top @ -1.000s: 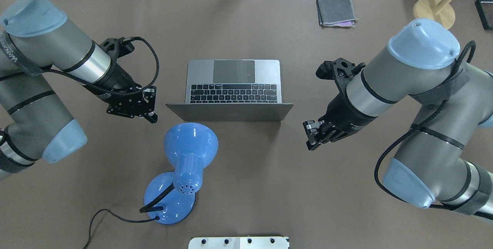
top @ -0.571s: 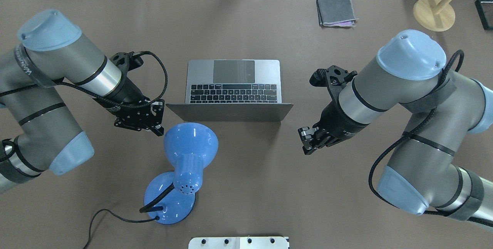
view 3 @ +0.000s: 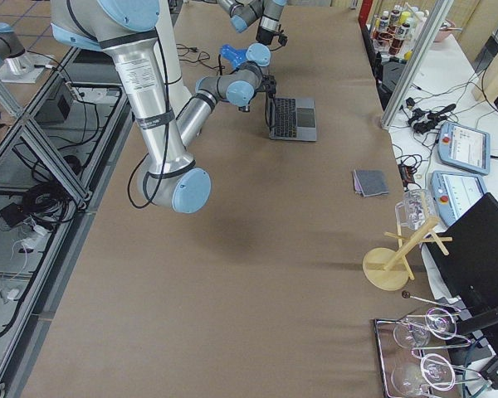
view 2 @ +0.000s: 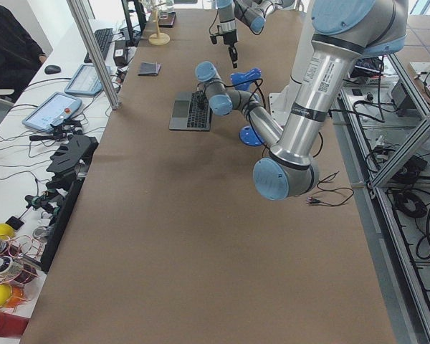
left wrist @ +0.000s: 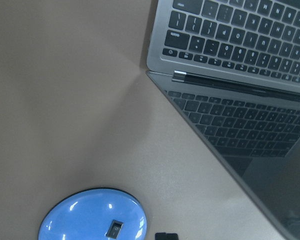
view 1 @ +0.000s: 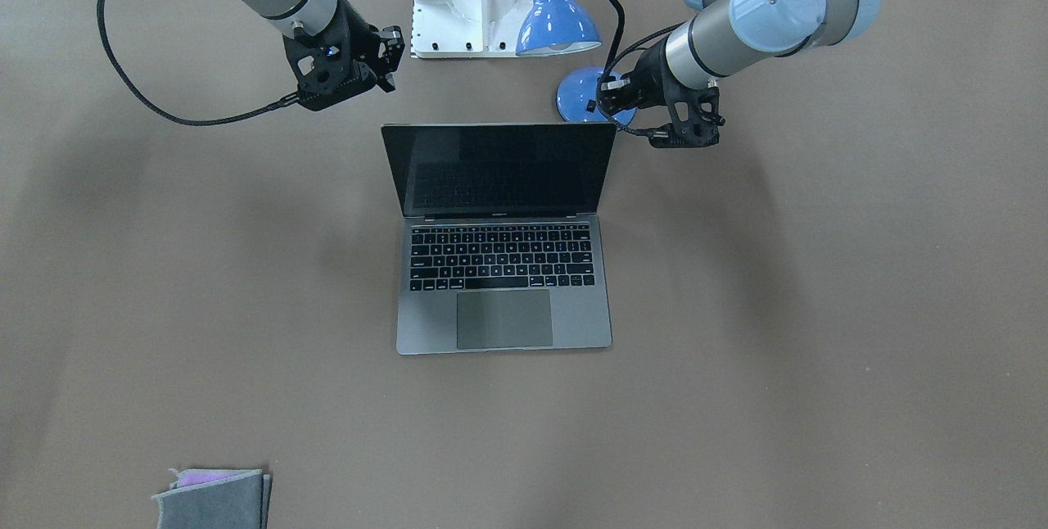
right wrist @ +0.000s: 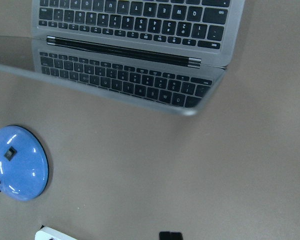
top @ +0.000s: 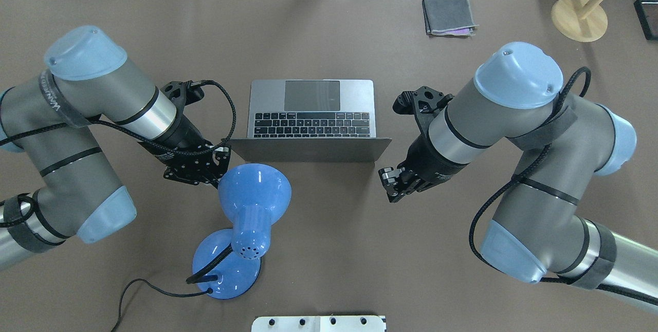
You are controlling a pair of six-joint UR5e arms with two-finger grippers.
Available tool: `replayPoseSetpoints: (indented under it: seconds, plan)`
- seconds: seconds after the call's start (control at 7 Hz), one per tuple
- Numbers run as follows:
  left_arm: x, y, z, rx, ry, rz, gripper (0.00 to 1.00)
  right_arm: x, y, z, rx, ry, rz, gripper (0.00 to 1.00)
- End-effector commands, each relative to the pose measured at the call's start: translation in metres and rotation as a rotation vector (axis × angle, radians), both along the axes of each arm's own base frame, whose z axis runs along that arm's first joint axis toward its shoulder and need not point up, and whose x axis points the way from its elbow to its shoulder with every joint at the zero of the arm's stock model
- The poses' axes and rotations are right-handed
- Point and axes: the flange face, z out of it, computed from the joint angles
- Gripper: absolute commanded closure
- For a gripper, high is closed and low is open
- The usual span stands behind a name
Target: Close laptop
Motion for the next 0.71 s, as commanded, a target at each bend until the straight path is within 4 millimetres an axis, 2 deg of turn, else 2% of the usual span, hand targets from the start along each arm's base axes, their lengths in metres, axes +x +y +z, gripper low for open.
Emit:
replayPoseSetpoints:
  seconds: [0.0, 0.29, 0.57]
  plan:
    - [0.019, 0.002, -0.012, 0.009, -0.004, -0.005, 1.00, -0.018, -0.015, -0.017, 0.025, 0.001, 0.026, 1.00]
    - [0.035, -0.001, -0.038, 0.010, 0.015, -0.004, 1.00, -0.031, -0.030, -0.019, 0.062, -0.033, 0.049, 1.00]
    - [0.036, -0.003, -0.045, 0.022, 0.023, -0.013, 1.00, -0.029, -0.043, -0.023, 0.068, -0.040, 0.070, 1.00]
